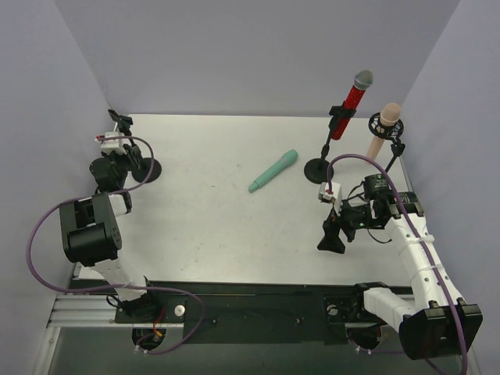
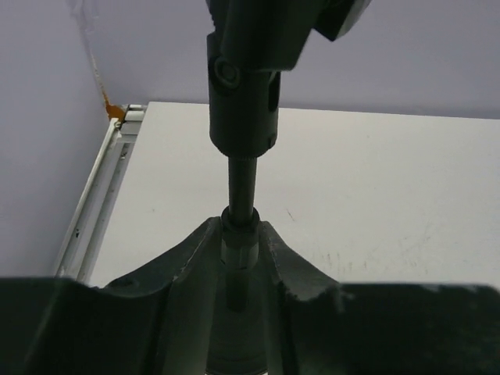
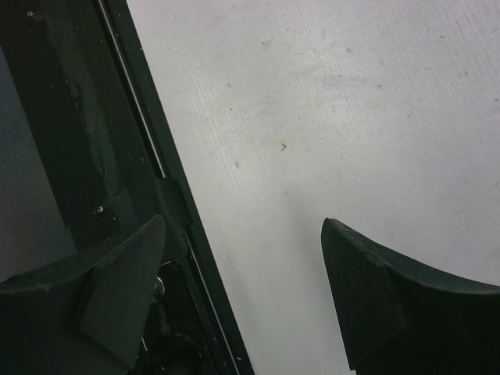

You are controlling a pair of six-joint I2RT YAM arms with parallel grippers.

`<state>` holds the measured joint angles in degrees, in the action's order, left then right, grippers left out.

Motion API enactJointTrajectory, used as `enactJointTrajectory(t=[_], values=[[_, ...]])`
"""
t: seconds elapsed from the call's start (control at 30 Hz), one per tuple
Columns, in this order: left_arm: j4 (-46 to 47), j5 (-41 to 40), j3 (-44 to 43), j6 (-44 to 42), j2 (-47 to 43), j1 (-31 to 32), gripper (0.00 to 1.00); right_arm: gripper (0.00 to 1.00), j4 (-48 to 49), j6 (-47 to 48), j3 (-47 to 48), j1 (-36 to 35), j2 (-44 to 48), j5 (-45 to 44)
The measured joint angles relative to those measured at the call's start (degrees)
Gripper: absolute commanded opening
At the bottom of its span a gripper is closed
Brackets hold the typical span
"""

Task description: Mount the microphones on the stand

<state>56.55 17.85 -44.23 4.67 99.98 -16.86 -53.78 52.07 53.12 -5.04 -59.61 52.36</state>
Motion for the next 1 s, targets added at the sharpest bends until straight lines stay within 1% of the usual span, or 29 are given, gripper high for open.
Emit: enactJointTrajectory(t=[0.03,0.07,0.1,0.13,0.33,0.47,0.5,0.53,0.57,0.67,0.7,0.73,0.83,1.0], values=[[0.1,0.4,-0.2,-0.1,0.3,-0.1,0.18,0.76,0.0,-0.1,0.0,0.1,0.0,0.0],[0.1,1.0,-0.4,-0.1,0.5,-0.2,0.12,0.76,0.0,-0.2,0.0,0.2,0.0,-0.1],[0.1,1.7,-0.5,-0.1,0.5,-0.3,0.03,0.76,0.0,-0.2,0.0,0.2,0.0,-0.1],[0.2,2.6,-0.6,-0.2,0.5,-0.3,0.00,0.76,0.0,-0.2,0.0,0.3,0.0,-0.1],[0.2,10.2,-0.8,0.3,0.0,-0.2,0.00,0.76,0.0,-0.2,0.0,0.6,0.0,-0.3],[-0.2,14.8,-0.3,0.5,-3.5,0.9,0.00,0.76,0.1,-0.2,0.0,0.6,0.0,-0.4],[-0.6,15.5,-0.1,0.1,-5.0,1.6,0.04,0.76,0.1,-0.2,0.0,0.6,0.0,-0.4],[-1.0,15.7,0.2,-0.5,-6.7,2.2,0.14,0.76,0.1,-0.2,0.0,0.8,0.0,-0.4],[-1.2,15.9,0.5,-0.7,-7.8,3.0,0.19,0.76,0.1,-0.2,0.0,0.9,0.0,-0.4],[-0.5,14.4,3.1,-1.6,-11.3,4.0,0.46,0.76,0.2,-0.2,0.0,1.0,0.3,-0.4],[0.2,13.3,4.5,-1.6,-12.1,3.9,0.49,0.76,0.2,-0.3,-0.1,1.0,0.4,-0.4],[1.0,12.0,5.9,-1.5,-12.4,3.6,0.55,0.76,0.2,-0.3,-0.2,1.2,0.5,-0.4],[2.4,8.1,9.2,-0.3,-12.2,2.2,0.59,0.76,0.2,-0.4,-0.2,1.3,0.7,-0.4],[4.6,4.9,8.9,1.5,-9.6,0.7,0.60,0.76,0.2,-0.6,-0.2,1.4,0.8,-0.3]])
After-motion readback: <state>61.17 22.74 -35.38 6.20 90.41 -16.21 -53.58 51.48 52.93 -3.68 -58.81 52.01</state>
